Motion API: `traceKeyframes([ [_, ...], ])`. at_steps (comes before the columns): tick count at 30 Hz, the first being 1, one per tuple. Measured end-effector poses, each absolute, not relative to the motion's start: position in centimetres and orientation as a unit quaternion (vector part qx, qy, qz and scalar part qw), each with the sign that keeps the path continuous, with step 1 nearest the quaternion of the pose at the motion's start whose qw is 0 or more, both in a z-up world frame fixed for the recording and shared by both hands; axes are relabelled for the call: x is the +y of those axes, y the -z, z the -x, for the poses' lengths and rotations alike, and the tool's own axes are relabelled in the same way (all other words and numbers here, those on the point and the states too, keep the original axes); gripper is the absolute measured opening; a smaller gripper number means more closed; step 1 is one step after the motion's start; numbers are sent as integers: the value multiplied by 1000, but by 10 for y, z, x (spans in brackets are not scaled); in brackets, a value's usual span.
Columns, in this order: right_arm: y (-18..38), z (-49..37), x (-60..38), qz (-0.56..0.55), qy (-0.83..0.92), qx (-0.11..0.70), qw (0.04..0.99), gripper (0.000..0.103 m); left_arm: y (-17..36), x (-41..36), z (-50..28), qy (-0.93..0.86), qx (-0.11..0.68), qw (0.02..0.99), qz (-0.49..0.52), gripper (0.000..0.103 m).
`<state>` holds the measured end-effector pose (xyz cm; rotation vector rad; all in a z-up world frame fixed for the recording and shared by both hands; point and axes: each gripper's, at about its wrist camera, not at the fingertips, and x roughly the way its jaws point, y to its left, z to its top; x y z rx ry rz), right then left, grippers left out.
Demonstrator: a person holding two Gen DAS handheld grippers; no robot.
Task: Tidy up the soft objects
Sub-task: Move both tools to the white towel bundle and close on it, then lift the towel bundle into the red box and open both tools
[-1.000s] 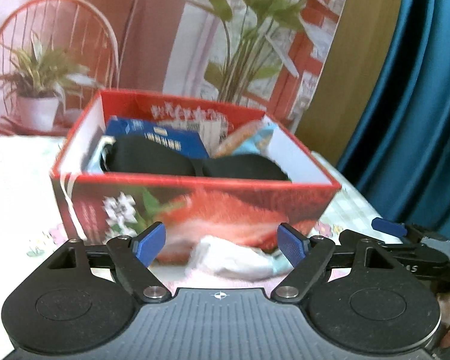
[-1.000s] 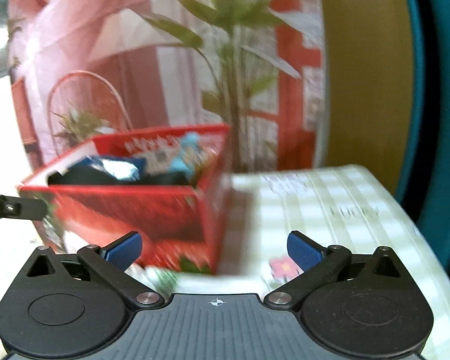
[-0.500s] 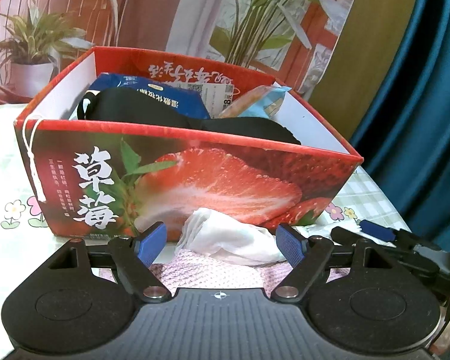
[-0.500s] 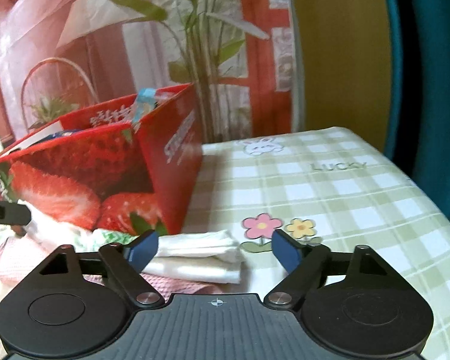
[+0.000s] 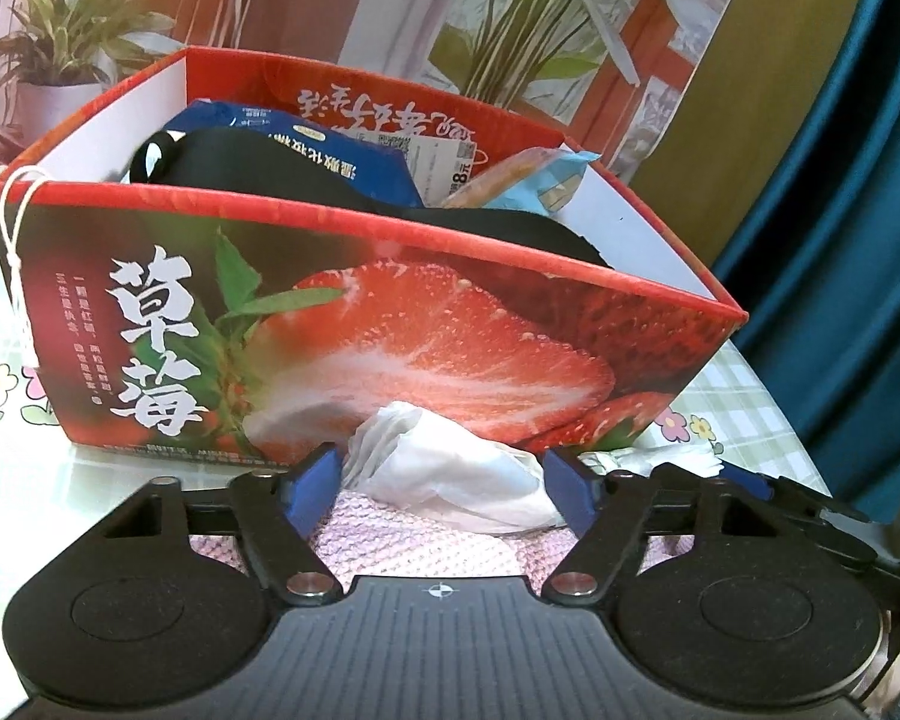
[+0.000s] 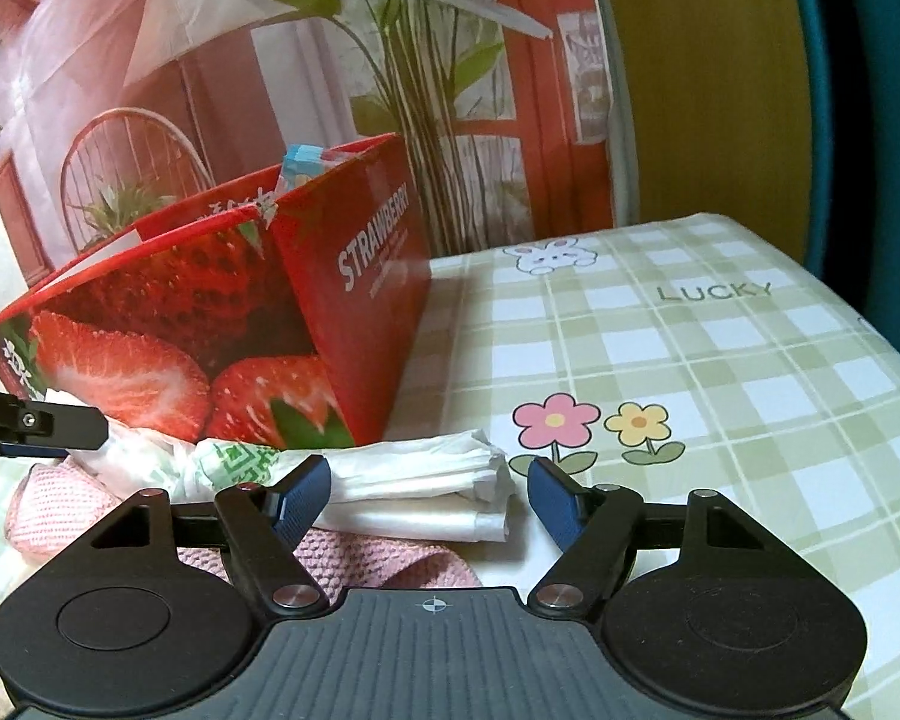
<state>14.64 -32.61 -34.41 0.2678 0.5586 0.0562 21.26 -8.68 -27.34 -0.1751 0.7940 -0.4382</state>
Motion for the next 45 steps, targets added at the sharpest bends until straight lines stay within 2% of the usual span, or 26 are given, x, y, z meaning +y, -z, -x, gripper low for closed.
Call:
traceKeyframes([
  [4,345,-148,-325,-131,-36,280,950,66,274,-88,-212,214,381,896,81,57],
  [15,347,-146,-328,-152,-49,276,948,54,273,-87,-201,215,369,901,77,42],
  [17,347,-144,-330,-157,-49,271,949,44,271,-86,-199,216,363,904,75,41],
  [21,347,-140,-336,-173,-50,255,950,36,265,-85,-192,215,348,910,66,39],
  [23,347,-138,-337,-175,-49,247,952,24,262,-84,-189,215,343,912,62,38],
  [32,336,-120,-329,-157,-53,206,964,22,241,-74,-171,222,311,922,58,38],
  [45,288,-87,-306,-136,-74,144,977,22,205,-47,-141,221,243,941,79,38],
])
